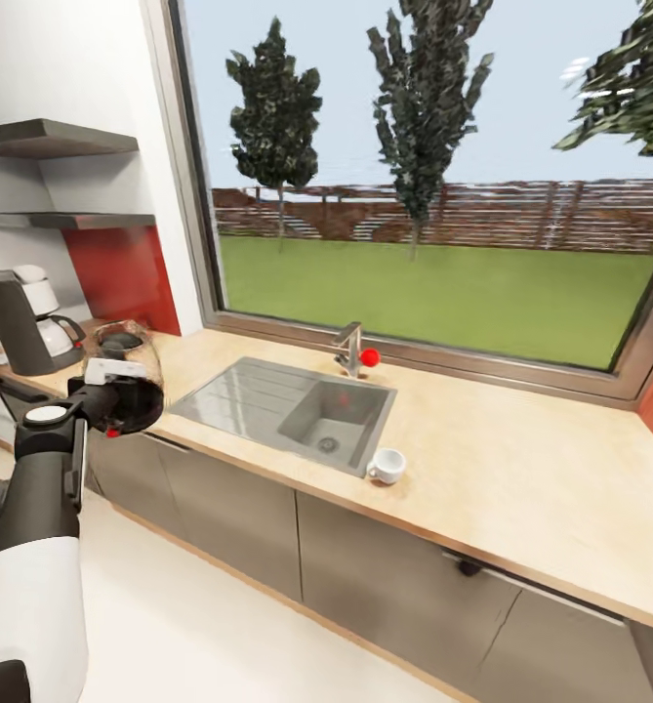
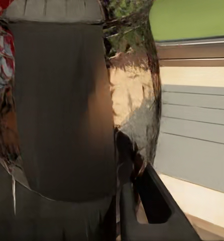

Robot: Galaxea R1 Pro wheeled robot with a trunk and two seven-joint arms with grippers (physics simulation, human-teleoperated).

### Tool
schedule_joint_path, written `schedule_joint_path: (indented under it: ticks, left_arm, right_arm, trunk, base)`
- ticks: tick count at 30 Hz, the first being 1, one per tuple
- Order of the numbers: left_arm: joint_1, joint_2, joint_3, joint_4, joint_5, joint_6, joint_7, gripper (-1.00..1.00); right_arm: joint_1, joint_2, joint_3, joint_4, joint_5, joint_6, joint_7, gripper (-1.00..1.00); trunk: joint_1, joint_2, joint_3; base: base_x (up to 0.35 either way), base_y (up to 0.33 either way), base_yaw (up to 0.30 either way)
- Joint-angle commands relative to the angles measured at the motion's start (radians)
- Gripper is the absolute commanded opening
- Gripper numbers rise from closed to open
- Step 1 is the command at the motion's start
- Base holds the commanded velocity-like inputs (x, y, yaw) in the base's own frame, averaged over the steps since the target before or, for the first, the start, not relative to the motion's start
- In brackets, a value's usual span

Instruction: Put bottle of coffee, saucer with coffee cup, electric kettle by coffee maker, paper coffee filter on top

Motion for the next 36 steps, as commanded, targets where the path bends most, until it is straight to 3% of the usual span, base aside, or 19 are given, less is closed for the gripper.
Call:
schedule_joint_path:
  ticks: [1, 8, 13, 22, 29, 36]
  left_arm:
    - [-0.001, 0.000, 0.002, -0.002, -0.008, 0.001, -0.010, -1.00]
    - [-0.001, 0.002, 0.014, -0.002, -0.008, 0.001, -0.010, -1.00]
    - [-0.001, 0.004, 0.070, -0.002, -0.006, 0.000, -0.011, -1.00]
    - [-0.001, 0.001, 0.076, 0.000, -0.004, 0.000, -0.011, -1.00]
    - [-0.001, 0.001, 0.076, 0.000, -0.004, 0.000, -0.011, -1.00]
    - [-0.001, 0.001, 0.076, 0.000, -0.004, 0.000, -0.011, -1.00]
  right_arm:
    - [-0.001, 0.000, 0.008, 0.001, -0.010, -0.003, 0.004, 1.00]
    - [-0.001, 0.001, 0.008, 0.001, -0.010, -0.003, 0.003, 1.00]
    - [-0.001, 0.006, 0.008, 0.001, -0.010, -0.003, 0.001, 1.00]
    - [-0.001, 0.010, 0.009, 0.001, -0.009, -0.003, 0.001, 1.00]
    - [-0.001, 0.022, 0.008, -0.001, 0.087, -0.007, 0.003, 1.00]
    - [-0.001, 0.024, 0.005, -0.001, 0.094, -0.008, 0.001, 1.00]
  trunk:
    - [0.001, -0.002, -0.003]
    - [0.001, -0.002, -0.007]
    - [0.001, -0.002, -0.010]
    - [0.001, -0.002, -0.012]
    - [0.001, -0.002, -0.012]
    - [0.001, -0.002, -0.012]
  base:
    - [0.198, 0.079, 0.252]
    - [0.267, 0.146, 0.252]
    - [0.288, 0.163, 0.252]
    - [0.216, 0.230, 0.123]
    - [0.183, 0.252, 0.002]
    - [0.203, 0.260, 0.000]
